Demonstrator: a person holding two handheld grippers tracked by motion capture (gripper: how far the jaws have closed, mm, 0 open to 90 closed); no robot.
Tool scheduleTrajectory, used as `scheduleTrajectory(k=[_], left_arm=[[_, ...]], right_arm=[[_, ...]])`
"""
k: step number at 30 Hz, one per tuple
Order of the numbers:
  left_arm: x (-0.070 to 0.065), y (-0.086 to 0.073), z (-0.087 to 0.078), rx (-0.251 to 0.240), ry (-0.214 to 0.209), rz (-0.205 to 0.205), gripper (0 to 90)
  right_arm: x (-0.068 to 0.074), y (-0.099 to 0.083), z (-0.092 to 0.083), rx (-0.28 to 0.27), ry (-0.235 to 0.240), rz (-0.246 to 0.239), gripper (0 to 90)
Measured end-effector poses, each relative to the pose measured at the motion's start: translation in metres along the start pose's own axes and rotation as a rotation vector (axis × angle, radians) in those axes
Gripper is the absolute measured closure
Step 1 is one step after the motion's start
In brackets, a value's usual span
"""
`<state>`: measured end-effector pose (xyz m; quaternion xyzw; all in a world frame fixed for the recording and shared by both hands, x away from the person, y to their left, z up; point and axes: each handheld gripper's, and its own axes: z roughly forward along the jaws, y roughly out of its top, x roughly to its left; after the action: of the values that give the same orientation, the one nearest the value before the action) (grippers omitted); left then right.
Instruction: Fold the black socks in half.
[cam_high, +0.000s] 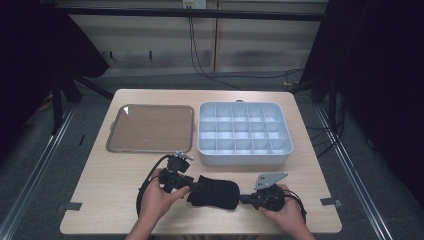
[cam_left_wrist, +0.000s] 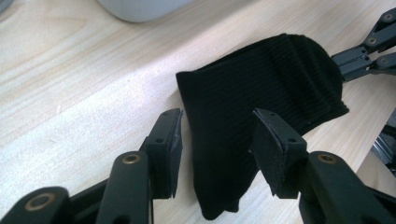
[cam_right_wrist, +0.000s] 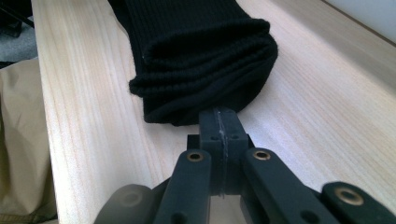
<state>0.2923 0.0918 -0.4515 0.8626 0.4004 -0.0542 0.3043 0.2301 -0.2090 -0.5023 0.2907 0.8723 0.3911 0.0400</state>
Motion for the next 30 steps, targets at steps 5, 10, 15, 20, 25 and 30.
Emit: scheduleTrajectory(k=[5,10,15,20,25,30], left_arm=[[0.002,-0.003,0.002,0.0,0.001,-0.012,52.5],[0.003,-0.007,0.006,0.015,0.003,-0.008,52.2],[0.002,-0.009,0.01,0.024,0.0,-0.008,51.4],[0.002,-0.01,0.014,0.025,0.015,0.001,51.4],[0.001,-0.011,0.016,0.025,0.022,-0.004,51.7],[0.002,-0.011,0.019,0.037,0.023,0.01,54.6]], right_arm=[[0.0,0.0,0.0,0.0,-0.003,-0.002,90.0],[0.0,0.0,0.0,0.001,-0.002,0.0,90.0],[0.0,0.0,0.0,0.0,-0.003,-0.004,90.0],[0.001,0.0,0.0,0.001,-0.005,-0.004,90.0],[0.001,0.001,0.0,0.001,-0.006,-0.007,90.0],[0.001,0.001,0.001,0.002,-0.004,-0.005,90.0]])
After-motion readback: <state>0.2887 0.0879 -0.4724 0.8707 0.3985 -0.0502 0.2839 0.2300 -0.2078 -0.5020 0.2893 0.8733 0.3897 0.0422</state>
